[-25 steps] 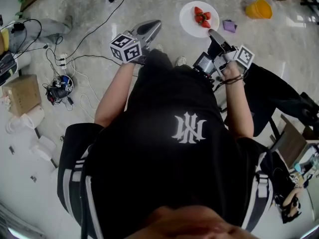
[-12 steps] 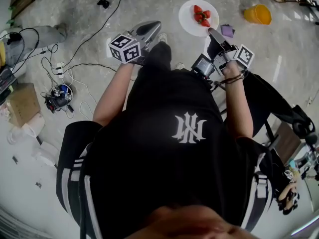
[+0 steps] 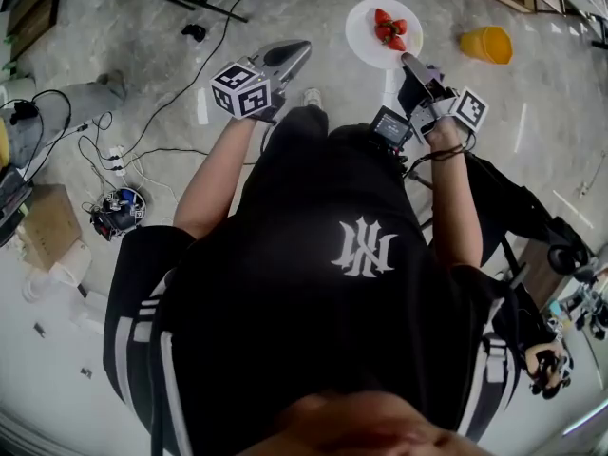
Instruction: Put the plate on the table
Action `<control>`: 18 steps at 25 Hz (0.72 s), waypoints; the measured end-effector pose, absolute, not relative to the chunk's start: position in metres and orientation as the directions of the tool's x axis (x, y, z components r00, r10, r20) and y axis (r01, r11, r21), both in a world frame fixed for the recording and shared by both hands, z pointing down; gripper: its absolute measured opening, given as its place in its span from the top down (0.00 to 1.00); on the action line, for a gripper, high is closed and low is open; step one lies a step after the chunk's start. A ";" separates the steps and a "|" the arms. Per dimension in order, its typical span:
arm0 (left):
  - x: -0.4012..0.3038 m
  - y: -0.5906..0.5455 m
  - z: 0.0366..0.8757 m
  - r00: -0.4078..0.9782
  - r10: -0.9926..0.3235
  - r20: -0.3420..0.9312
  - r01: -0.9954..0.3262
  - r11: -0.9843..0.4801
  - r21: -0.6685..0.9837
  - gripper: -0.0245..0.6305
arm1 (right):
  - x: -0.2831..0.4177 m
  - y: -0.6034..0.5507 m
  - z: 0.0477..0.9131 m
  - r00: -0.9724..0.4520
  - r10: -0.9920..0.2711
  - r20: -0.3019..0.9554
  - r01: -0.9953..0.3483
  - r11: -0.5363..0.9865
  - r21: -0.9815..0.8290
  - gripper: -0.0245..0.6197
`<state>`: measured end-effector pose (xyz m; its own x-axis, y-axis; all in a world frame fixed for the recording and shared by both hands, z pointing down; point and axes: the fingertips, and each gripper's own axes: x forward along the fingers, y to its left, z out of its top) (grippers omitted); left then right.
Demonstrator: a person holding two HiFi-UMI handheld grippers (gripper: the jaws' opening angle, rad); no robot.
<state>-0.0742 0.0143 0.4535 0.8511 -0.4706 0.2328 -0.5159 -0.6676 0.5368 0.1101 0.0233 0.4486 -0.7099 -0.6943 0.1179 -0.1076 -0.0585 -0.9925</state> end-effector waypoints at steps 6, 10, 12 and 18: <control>-0.078 -0.046 0.444 0.850 -0.472 0.234 -0.519 -0.674 0.526 0.96 | 0.129 -0.030 0.439 -0.671 -0.734 0.108 -0.109 -0.047 -0.993 0.94; -0.069 -0.076 0.445 0.851 -0.466 0.241 -0.519 -0.681 0.517 0.96 | 0.143 -0.061 0.440 -0.654 -0.751 0.090 -0.094 -0.038 -0.995 0.94; -0.066 -0.072 0.445 0.853 -0.464 0.238 -0.516 -0.688 0.510 0.96 | 0.145 -0.057 0.443 -0.650 -0.756 0.079 -0.085 -0.031 -0.996 0.94; -0.051 -0.108 0.439 0.840 -0.482 0.247 -0.538 -0.687 0.489 0.96 | 0.151 -0.095 0.445 -0.680 -0.731 0.054 -0.056 -0.021 -0.998 0.94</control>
<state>-0.0514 -0.1078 0.4395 0.8404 -0.4825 0.2470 -0.5380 -0.6868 0.4888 0.1507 -0.0955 0.4453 -0.6803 -0.7309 0.0540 -0.0564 -0.0212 -0.9982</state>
